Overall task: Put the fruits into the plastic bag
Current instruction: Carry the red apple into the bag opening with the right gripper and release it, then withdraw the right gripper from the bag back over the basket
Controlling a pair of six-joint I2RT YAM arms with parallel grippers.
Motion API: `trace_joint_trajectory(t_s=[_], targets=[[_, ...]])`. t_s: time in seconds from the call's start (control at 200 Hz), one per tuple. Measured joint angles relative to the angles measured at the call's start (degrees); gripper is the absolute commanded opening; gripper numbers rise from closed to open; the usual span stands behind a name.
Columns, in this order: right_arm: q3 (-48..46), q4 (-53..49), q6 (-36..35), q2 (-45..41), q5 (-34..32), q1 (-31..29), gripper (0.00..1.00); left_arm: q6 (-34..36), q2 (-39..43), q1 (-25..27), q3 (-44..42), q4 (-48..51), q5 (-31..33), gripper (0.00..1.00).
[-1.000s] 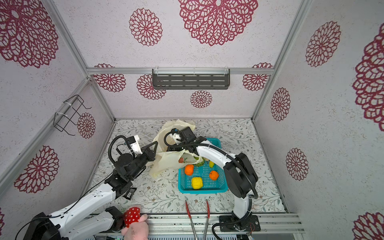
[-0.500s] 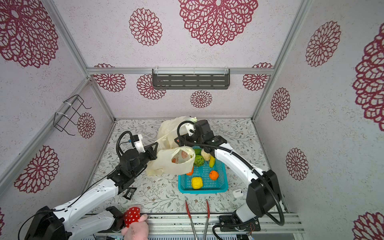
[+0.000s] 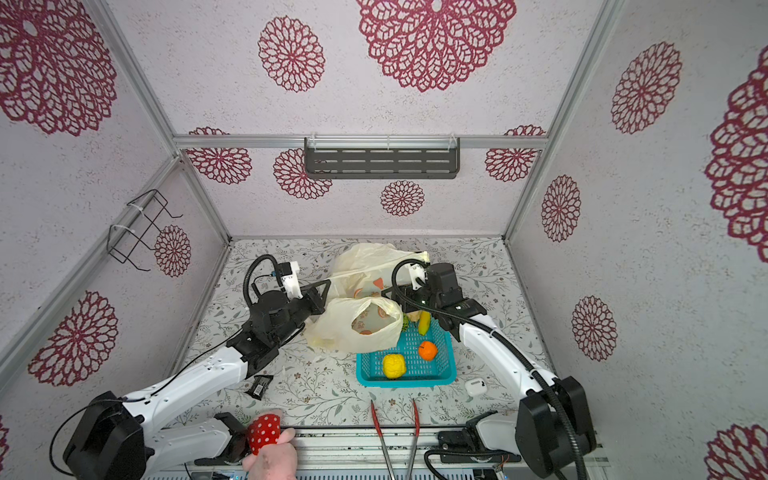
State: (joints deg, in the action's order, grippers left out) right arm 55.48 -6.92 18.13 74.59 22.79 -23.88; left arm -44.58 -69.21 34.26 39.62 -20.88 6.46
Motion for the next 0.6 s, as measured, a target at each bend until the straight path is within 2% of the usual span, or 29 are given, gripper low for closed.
trace_joint_trajectory(t_s=[0.16,0.42,0.6], targets=[[4.22,-2.95,-1.51,3.98,2.21,-1.92,0.87,-0.55,-2.86,-0.74,1.88,1.22,1.57,0.0],[7.04,-8.48,-4.13,9.01,5.33,-8.24,0.88,-1.64,-7.45,-0.5,5.31,1.9,1.99,0.0],[7.61,-12.31,-6.1,9.6,5.88,-8.63,0.88,-3.96,-9.16,-0.44,5.77,1.7,5.01,0.0]])
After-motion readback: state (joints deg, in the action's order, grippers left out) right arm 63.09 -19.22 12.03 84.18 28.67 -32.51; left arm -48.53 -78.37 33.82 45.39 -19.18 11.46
